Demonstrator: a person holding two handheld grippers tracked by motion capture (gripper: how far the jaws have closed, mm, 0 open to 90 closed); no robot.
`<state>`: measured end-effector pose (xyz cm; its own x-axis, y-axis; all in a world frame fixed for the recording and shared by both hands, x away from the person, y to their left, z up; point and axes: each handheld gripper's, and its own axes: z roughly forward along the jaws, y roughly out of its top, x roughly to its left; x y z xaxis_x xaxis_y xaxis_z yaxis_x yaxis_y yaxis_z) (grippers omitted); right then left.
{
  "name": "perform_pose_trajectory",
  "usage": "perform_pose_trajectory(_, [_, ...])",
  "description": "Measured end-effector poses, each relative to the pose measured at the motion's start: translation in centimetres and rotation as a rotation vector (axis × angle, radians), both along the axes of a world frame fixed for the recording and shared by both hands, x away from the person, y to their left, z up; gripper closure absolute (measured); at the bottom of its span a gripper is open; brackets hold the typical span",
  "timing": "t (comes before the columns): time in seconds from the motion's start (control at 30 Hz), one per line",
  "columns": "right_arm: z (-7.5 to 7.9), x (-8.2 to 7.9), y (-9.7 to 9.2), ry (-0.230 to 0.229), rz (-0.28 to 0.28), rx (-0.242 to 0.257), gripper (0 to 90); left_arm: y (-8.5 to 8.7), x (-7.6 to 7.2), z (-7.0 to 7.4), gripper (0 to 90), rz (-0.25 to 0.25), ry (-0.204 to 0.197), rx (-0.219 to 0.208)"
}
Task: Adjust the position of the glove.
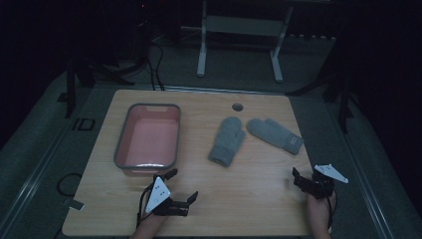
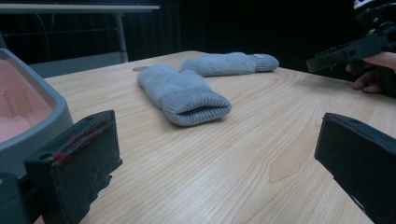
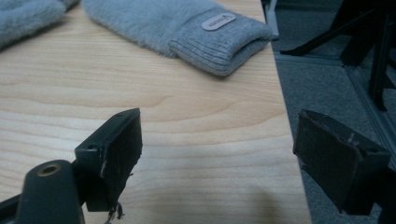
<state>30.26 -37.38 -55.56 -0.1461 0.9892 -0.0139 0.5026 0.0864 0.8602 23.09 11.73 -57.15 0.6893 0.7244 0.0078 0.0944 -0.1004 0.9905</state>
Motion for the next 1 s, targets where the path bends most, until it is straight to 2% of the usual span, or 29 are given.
perform_pose_trajectory(0.2, [0.3, 0.1, 0.3, 0.031, 0.048, 0.009, 13.6, 0.0, 0.0, 0.0, 0.4, -0.004, -0.005, -0.002])
perform_pose_trajectory(0.27, [0.6, 0.5, 0.5, 0.059, 0.063, 0.015, 13.6, 0.0, 0.0, 0.0, 0.4, -0.009, -0.005, -0.001])
perform_pose_trajectory(0.33, [0.8, 0.8, 1.0, 0.112, 0.092, 0.012, 13.5, -0.1, 0.0, 0.0, 0.4, -0.010, -0.004, 0.000])
perform_pose_trajectory(0.4, [1.2, 1.1, 1.7, 0.127, 0.125, 0.009, 13.7, 0.0, 0.0, 0.0, 0.4, -0.009, -0.004, -0.002])
perform_pose_trajectory(0.47, [1.9, 1.5, 2.4, 0.117, 0.154, 0.028, 13.9, 0.0, 0.0, 0.0, 0.4, -0.009, -0.003, -0.002])
perform_pose_trajectory(0.57, [3.0, 2.0, 3.3, 0.093, 0.175, 0.020, 13.9, 0.0, -0.1, 0.0, 0.4, -0.007, -0.009, -0.003])
perform_pose_trajectory(0.67, [4.4, 3.0, 4.0, 0.077, 0.193, 0.033, 13.9, -0.1, -0.2, 0.0, 0.4, -0.008, -0.017, -0.001])
perform_pose_trajectory(0.8, [5.9, 4.3, 5.2, 0.057, 0.218, 0.014, 13.9, 0.0, -0.1, 0.0, 0.4, -0.008, -0.014, -0.006])
perform_pose_trajectory(0.97, [7.0, 5.7, 6.5, 0.051, 0.231, -0.004, 14.2, 0.0, -0.2, -0.1, 0.4, -0.005, -0.014, -0.012])
perform_pose_trajectory(1.0, [7.6, 6.6, 7.4, 0.046, 0.243, 0.001, 14.2, -0.1, -0.2, -0.1, 0.4, -0.008, -0.014, -0.011])
